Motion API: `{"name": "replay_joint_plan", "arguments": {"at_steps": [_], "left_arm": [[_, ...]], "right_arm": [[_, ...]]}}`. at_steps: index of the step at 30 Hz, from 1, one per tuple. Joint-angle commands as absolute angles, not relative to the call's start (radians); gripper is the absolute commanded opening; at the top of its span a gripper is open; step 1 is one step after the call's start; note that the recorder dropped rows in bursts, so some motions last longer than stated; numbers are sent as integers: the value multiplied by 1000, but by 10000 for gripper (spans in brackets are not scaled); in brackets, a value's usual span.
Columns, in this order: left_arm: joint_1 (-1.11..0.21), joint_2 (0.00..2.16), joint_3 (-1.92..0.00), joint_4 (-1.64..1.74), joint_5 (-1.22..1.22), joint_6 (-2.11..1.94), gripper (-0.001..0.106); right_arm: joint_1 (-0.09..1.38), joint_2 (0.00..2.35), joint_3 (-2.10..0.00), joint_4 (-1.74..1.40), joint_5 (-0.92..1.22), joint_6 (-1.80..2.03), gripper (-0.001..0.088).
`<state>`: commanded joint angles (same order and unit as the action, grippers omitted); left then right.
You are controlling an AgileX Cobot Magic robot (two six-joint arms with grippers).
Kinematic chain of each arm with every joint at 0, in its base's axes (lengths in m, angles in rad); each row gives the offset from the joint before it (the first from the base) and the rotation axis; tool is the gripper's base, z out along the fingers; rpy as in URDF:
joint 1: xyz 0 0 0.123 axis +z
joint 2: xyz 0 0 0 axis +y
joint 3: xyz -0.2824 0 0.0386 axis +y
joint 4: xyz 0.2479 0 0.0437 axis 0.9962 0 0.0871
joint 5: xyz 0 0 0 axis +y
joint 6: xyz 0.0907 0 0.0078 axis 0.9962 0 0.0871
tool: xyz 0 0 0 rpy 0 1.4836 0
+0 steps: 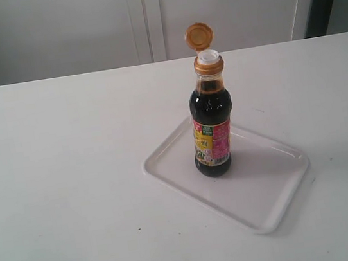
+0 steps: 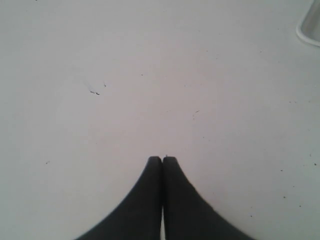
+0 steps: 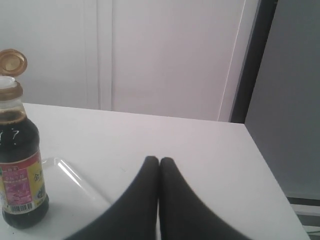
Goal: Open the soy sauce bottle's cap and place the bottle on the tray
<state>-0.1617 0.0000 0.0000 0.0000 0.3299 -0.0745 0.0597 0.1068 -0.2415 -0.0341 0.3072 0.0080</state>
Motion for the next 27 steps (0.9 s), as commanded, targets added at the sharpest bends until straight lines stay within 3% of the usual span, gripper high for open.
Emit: {"name": "replay_joint_plan", "arguments": {"at_steps": [14,27], "left_arm": [[-162,0,0,0,330,-75,0],[-162,0,0,0,330,-75,0]], "right_arm": [[60,8,-12,-21,287,8,0],[60,0,0,10,307,0,0]]}}
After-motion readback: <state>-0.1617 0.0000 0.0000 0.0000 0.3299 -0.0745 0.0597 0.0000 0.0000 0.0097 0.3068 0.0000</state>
